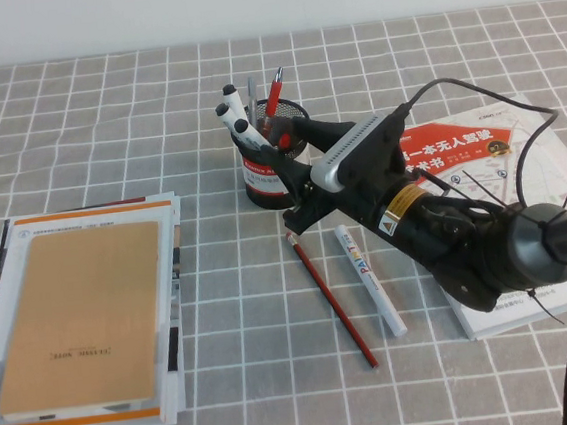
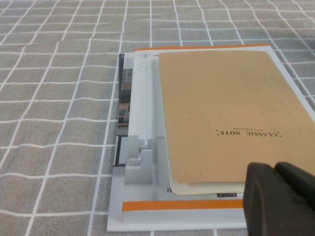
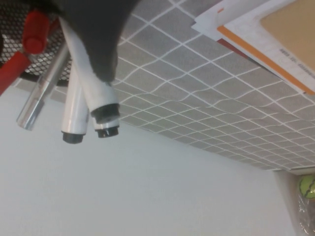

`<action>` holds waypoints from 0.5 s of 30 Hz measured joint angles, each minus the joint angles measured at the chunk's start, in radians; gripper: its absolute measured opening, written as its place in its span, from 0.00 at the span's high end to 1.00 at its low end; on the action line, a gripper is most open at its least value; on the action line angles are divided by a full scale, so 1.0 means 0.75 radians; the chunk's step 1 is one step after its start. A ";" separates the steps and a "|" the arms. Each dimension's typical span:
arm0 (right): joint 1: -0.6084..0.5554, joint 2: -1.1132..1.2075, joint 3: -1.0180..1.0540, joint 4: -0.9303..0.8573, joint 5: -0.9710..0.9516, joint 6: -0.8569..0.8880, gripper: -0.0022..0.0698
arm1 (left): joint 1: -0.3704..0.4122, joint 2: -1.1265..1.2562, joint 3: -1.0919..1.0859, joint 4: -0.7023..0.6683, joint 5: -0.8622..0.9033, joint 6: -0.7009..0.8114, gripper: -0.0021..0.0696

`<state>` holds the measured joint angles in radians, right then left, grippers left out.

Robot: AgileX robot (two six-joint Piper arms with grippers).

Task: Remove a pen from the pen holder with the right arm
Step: 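Take a marker out of the pen holder and lay it on the table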

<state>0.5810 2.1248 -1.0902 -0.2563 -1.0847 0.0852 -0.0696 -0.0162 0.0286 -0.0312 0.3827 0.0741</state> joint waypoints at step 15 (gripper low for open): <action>0.000 0.017 -0.013 0.035 0.002 -0.001 0.67 | 0.000 0.000 0.000 0.000 0.000 0.000 0.98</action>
<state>0.5810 2.1378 -1.0998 -0.2298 -1.0829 0.0845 -0.0696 -0.0162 0.0286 -0.0312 0.3827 0.0741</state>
